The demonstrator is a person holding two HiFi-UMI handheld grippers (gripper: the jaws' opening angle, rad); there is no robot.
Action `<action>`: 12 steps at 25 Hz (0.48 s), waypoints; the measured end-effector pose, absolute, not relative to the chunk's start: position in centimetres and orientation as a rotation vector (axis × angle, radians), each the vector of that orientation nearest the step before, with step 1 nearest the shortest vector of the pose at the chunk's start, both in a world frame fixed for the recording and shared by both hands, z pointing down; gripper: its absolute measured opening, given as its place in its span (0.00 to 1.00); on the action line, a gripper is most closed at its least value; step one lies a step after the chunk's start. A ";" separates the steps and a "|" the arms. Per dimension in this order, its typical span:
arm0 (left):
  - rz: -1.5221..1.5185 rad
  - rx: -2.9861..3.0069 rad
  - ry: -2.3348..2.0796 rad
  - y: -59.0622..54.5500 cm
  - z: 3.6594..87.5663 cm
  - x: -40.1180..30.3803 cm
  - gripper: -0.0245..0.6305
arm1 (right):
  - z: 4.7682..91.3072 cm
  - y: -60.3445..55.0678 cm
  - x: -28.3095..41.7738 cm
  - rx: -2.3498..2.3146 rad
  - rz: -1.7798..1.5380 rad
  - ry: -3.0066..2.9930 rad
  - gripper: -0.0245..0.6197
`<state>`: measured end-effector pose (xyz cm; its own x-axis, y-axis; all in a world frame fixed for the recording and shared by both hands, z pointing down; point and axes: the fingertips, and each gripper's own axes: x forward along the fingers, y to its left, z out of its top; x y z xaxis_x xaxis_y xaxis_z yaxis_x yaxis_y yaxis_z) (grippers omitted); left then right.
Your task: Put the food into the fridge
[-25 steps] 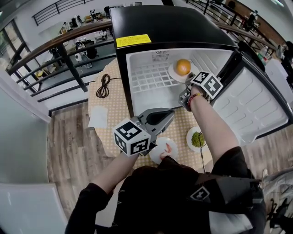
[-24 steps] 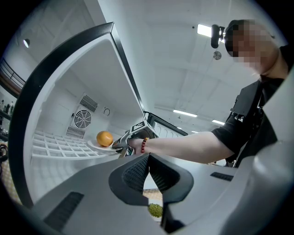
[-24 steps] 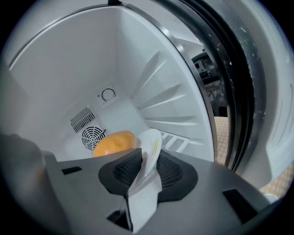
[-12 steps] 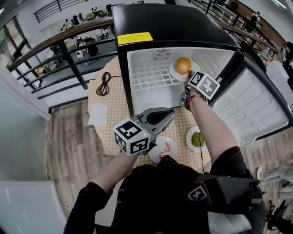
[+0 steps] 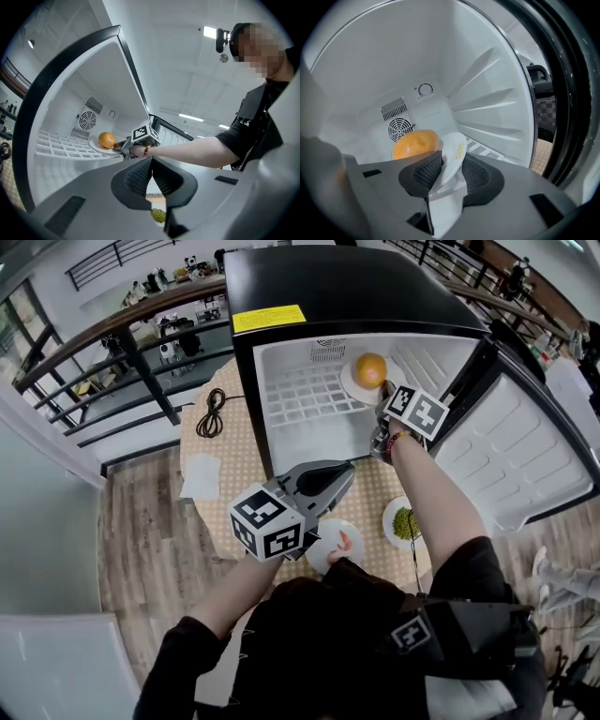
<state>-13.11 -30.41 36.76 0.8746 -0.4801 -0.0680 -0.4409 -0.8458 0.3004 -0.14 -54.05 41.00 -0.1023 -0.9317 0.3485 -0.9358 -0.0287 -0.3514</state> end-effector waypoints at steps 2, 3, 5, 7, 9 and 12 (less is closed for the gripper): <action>-0.207 2.765 -0.689 -30.3 36.8 -13.1 0.06 | 41.0 -54.1 -0.2 2.073 0.802 -2.212 0.24; -0.210 2.761 -0.688 -30.3 36.8 -13.1 0.06 | 41.0 -54.1 -0.3 2.052 0.802 -2.233 0.24; -0.217 2.752 -0.691 -30.4 36.9 -13.2 0.06 | 40.9 -54.2 -0.5 2.015 0.792 -2.275 0.24; -0.221 2.748 -0.696 -30.5 37.0 -13.3 0.06 | 40.9 -54.1 -0.5 2.002 0.763 -2.302 0.24; -0.220 2.748 -0.699 -30.5 37.0 -13.3 0.06 | 40.9 -53.9 -0.3 2.009 0.735 -2.311 0.24; -0.227 2.740 -0.696 -30.5 37.0 -13.3 0.06 | 40.9 -53.6 -0.1 2.029 0.725 -2.306 0.25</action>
<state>-13.25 -30.49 36.99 0.8698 -0.4872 -0.0774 -0.4391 -0.8362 0.3286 -0.10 -53.60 40.88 -0.1734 -0.9429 0.2845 -0.9360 0.0679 -0.3453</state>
